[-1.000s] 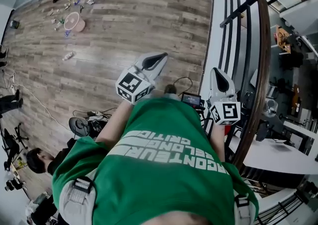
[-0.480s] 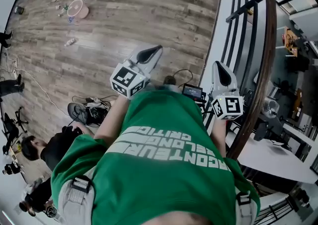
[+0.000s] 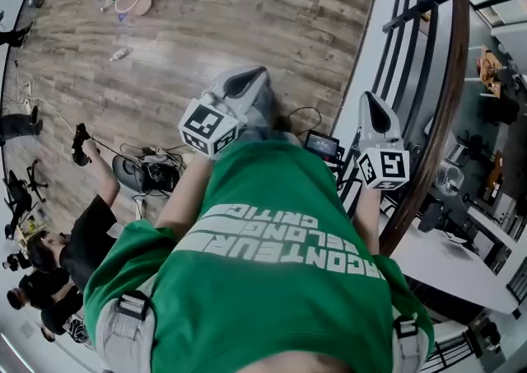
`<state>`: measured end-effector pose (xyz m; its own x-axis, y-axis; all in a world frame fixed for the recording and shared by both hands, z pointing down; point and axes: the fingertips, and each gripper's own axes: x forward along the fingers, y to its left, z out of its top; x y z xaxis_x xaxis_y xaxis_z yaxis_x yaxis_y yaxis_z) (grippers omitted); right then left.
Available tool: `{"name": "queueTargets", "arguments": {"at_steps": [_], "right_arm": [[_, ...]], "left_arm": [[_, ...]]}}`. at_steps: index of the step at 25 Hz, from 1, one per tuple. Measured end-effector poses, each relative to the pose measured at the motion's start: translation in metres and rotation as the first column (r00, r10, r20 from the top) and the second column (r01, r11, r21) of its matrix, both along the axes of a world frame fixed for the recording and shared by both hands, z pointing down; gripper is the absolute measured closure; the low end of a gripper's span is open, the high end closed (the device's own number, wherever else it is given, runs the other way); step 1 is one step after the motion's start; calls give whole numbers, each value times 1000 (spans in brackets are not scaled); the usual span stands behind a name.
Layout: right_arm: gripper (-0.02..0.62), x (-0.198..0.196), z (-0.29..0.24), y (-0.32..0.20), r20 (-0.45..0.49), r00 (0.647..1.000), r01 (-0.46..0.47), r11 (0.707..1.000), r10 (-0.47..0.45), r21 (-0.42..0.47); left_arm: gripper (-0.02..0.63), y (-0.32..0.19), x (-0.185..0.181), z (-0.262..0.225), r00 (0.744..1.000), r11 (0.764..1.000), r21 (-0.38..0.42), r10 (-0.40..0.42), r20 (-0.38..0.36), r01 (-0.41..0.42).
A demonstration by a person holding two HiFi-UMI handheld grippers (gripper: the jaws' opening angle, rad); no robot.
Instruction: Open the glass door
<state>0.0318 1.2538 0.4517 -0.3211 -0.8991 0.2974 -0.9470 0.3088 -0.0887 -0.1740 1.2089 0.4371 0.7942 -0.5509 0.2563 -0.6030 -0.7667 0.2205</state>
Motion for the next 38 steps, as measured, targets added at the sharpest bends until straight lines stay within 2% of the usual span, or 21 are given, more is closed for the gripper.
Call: {"name": "queueTargets", "arguments": {"at_steps": [6, 13, 23, 30, 38], "right_arm": [[603, 1, 0, -16, -10, 1000, -6, 1000, 6, 0], [603, 4, 9, -55, -23, 999, -33, 999, 32, -30], [603, -51, 6, -147, -74, 997, 35, 998, -38, -49], [603, -74, 3, -200, -88, 995, 39, 998, -43, -48], [603, -105, 12, -252, -77, 994, 72, 996, -76, -50]], "left_arm": [[595, -28, -3, 3, 1000, 1000, 1, -12, -3, 12], [595, -77, 1, 0, 999, 1000, 18, 25, -27, -25], [595, -155, -40, 17, 996, 999, -37, -26, -82, 23], [595, -208, -62, 13, 995, 1000, -23, -20, -100, 18], [595, -251, -83, 16, 996, 999, -29, -30, -89, 27]]}}
